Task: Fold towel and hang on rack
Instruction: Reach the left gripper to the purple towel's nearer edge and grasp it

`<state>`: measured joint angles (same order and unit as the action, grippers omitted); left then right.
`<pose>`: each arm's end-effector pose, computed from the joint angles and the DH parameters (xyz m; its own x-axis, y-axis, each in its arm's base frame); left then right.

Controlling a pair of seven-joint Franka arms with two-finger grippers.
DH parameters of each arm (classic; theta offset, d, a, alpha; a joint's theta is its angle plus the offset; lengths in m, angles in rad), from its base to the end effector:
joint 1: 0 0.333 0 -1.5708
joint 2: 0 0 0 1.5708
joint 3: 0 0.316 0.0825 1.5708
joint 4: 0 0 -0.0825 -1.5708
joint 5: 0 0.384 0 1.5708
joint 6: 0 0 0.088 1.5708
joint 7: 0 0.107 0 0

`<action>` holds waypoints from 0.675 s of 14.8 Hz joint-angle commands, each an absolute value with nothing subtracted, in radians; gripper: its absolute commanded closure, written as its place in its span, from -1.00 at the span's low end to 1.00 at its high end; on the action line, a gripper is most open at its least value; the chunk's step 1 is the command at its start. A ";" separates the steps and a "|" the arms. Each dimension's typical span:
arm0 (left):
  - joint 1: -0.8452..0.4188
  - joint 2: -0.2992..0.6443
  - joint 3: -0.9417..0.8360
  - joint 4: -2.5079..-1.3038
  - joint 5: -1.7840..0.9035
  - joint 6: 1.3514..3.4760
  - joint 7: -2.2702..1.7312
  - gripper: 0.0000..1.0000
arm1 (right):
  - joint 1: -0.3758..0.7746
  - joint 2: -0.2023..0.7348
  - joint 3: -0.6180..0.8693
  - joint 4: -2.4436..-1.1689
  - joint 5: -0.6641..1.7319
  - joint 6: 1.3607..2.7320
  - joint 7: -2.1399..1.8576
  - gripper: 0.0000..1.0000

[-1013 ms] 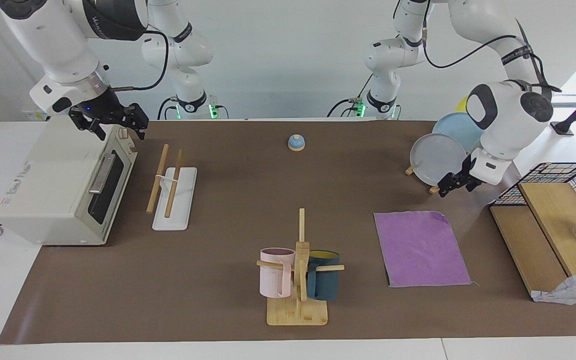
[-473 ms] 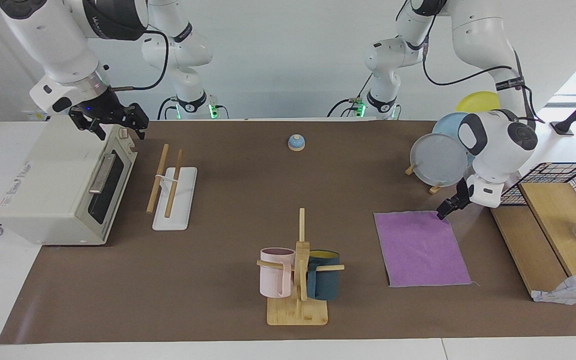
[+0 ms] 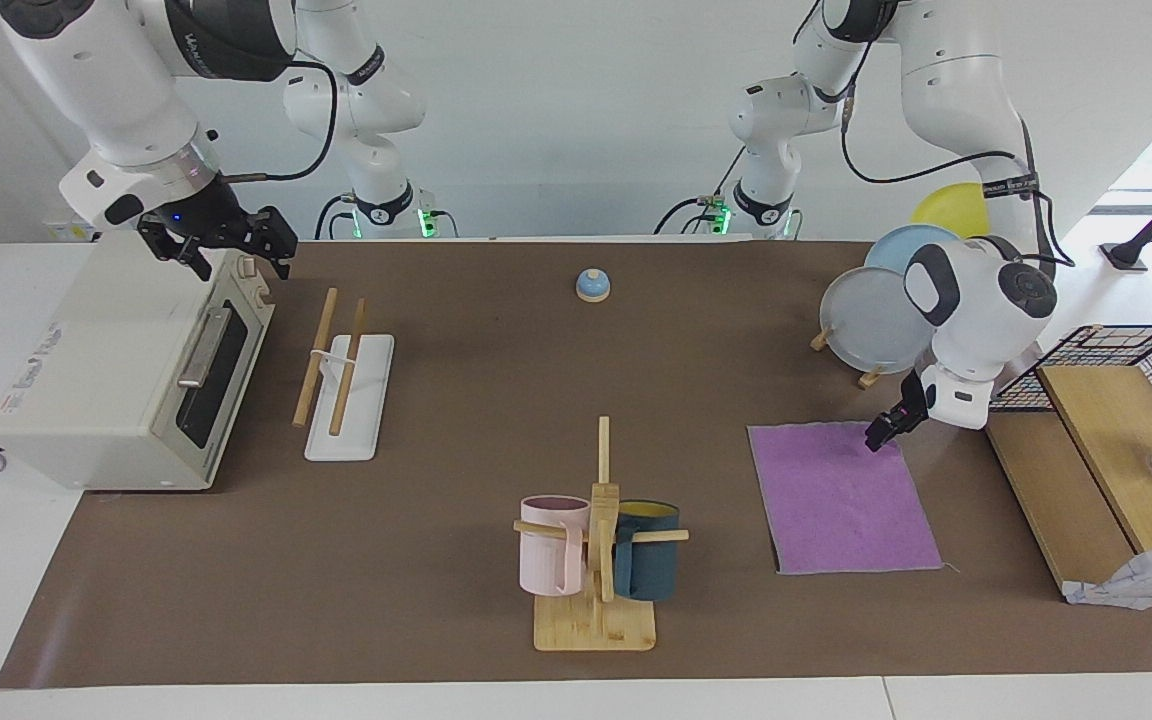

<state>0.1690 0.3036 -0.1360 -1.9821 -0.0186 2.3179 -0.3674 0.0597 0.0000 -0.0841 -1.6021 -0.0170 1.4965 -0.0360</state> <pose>0.6083 0.0229 0.3180 0.9130 0.4078 0.0123 0.4063 -0.9116 0.0632 0.5449 -0.0152 0.6038 0.9943 0.0105 -0.1059 0.0119 -0.9998 0.0132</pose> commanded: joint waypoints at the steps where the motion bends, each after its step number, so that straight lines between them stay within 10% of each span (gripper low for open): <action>1: 0.167 0.299 -0.133 -1.994 -0.015 2.330 -0.402 -0.14 | 0.051 -0.020 -0.081 -1.626 0.002 1.503 -0.055 -1.00; 7: 0.172 0.296 -0.133 -2.011 -0.015 2.329 -0.402 0.14 | 0.051 -0.020 -0.081 -1.626 0.002 1.503 -0.055 -1.00; 10: 0.172 0.295 -0.133 -2.016 -0.015 2.326 -0.400 0.64 | 0.051 -0.020 -0.081 -1.626 0.002 1.503 -0.055 -1.00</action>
